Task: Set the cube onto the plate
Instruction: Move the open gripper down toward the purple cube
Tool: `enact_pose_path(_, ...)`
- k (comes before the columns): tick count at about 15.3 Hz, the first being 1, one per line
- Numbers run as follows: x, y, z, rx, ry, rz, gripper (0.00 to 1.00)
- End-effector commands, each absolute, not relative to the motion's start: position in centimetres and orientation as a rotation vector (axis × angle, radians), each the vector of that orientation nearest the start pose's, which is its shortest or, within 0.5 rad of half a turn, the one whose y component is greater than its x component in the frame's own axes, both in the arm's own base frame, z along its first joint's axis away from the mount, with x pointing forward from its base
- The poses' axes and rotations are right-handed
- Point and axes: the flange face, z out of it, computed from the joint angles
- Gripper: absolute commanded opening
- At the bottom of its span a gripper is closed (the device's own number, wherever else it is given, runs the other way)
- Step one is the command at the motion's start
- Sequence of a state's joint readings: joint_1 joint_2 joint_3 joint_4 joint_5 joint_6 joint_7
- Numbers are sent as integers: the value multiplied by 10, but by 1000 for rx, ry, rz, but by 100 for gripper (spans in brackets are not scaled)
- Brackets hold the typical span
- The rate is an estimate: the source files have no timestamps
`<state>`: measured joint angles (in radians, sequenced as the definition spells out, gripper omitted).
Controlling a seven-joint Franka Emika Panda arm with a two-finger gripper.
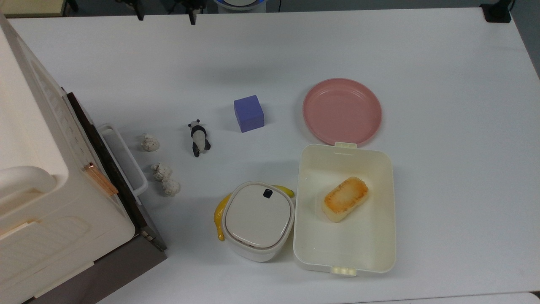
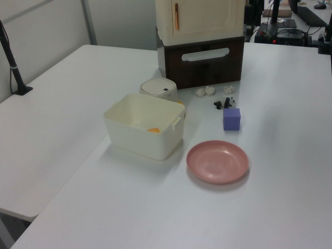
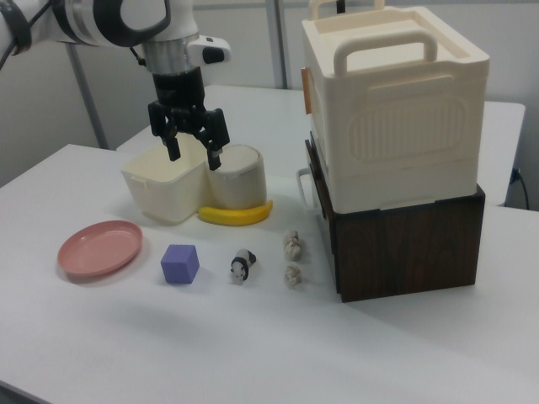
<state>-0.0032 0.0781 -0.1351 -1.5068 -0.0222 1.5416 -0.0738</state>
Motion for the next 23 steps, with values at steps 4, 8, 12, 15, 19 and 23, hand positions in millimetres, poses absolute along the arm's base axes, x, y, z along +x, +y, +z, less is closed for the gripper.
enact_pose_path(4,564,-95,615,-3154,82,53,100)
enact_pose_path(8,566,-94,613,-3155,77,53,100)
enact_pose_path(12,580,-84,590,-3155,50,89,100)
enact_pose_path(15,590,-68,574,-3159,-16,90,100)
enact_pose_path(19,596,-21,505,-3136,-279,90,100)
enact_pose_path(23,600,43,423,-3108,-412,287,100)
